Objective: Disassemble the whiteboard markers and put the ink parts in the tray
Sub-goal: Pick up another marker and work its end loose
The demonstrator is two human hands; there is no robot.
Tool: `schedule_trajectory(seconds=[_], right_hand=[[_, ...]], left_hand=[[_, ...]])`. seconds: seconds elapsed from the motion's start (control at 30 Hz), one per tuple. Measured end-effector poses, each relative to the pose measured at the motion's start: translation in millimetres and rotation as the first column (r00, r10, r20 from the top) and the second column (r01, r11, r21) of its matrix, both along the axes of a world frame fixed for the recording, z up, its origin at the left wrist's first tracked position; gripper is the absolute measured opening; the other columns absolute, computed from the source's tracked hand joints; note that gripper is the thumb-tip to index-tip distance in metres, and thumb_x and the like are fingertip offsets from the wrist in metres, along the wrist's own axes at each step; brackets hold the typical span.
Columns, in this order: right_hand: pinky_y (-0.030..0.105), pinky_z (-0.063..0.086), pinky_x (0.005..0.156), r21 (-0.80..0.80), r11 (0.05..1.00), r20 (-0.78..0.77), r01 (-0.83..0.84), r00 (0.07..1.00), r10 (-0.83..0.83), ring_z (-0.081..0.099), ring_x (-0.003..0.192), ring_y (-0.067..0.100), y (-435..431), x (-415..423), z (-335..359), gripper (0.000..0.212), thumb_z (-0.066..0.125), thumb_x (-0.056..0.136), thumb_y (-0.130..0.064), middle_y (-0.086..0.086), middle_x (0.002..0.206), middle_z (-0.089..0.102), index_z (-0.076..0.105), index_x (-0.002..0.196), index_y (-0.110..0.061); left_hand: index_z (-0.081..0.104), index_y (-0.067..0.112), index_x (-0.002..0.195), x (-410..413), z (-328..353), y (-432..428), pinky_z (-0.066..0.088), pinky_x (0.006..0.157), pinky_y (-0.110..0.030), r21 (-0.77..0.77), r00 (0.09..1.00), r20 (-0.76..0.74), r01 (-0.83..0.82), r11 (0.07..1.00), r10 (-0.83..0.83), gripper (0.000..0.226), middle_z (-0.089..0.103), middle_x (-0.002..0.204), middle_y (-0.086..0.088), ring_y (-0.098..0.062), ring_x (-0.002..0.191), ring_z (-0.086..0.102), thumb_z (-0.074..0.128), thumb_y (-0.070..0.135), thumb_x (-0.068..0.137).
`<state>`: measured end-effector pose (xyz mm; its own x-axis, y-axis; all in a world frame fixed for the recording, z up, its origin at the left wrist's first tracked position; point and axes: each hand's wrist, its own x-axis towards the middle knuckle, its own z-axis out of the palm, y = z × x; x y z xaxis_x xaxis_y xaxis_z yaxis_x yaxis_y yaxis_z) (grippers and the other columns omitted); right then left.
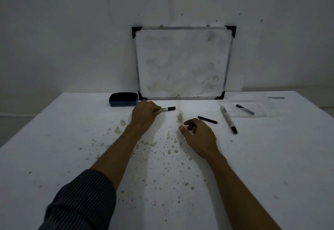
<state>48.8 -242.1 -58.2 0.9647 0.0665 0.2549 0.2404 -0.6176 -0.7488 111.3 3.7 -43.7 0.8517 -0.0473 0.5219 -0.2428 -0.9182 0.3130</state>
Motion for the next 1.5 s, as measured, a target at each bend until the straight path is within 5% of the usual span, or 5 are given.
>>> schedule_trajectory(seconds=[0.2,0.43,0.77,1.17,1.5], right_hand=[[0.018,0.053,0.076,0.226,0.968,0.020,-0.111,0.994,0.110,0.063,0.085,0.008,-3,-14,11,0.055,0.063,0.093,-0.055,-0.017,0.125,0.057,0.047,0.145,-0.045],[0.021,0.044,0.066,0.251,0.955,0.047,-0.158,0.987,0.151,0.057,0.070,-0.002,-5,-22,15,0.025,0.062,0.099,-0.043,-0.009,0.100,0.072,0.075,0.115,-0.030],[0.029,0.054,0.056,0.317,0.913,-0.054,-0.255,0.957,0.286,0.060,0.052,0.010,-2,-28,21,0.017,0.069,0.095,-0.040,-0.004,0.080,0.081,0.074,0.102,-0.026],[0.029,0.058,0.060,0.303,0.929,-0.029,-0.213,0.972,0.232,0.066,0.059,0.007,-2,-17,19,0.023,0.061,0.098,-0.044,-0.007,0.084,0.079,0.074,0.104,-0.026],[0.019,0.050,0.056,0.369,0.910,0.003,-0.188,0.980,0.201,0.064,0.057,0.009,-12,-13,19,0.023,0.063,0.100,-0.035,-0.007,0.074,0.075,0.077,0.095,-0.019]], left_hand=[[0.077,0.030,0.118,-57,23,-27,0.049,0.073,-0.023,-0.239,0.959,-0.237,0.094,0.966,-0.152,0.028,0.075,0.106,0.007,-0.007,0.086,0.063,0.064,0.044,0.098],[0.079,0.025,0.115,-102,42,-18,0.063,0.071,-0.032,-0.453,0.913,-0.224,0.213,0.866,-0.342,0.023,0.078,0.090,0.006,-0.014,0.072,0.073,0.072,0.033,0.094],[0.073,0.009,0.112,-102,21,-64,0.062,0.075,-0.026,-0.999,0.982,0.039,0.044,0.022,-0.182,0.023,0.081,0.102,-0.012,-0.021,0.087,0.077,0.078,0.015,0.090],[0.081,0.027,0.110,-97,8,-62,0.043,0.053,-0.028,-0.983,0.883,-0.064,0.025,0.183,-0.465,0.035,0.061,0.074,-0.007,-0.019,0.063,0.053,0.069,0.049,0.085],[0.074,0.030,0.125,-115,1,-79,0.055,0.055,-0.025,-0.597,0.933,-0.064,0.250,0.763,-0.355,0.030,0.078,0.081,0.010,-0.007,0.055,0.063,0.062,0.041,0.100]])
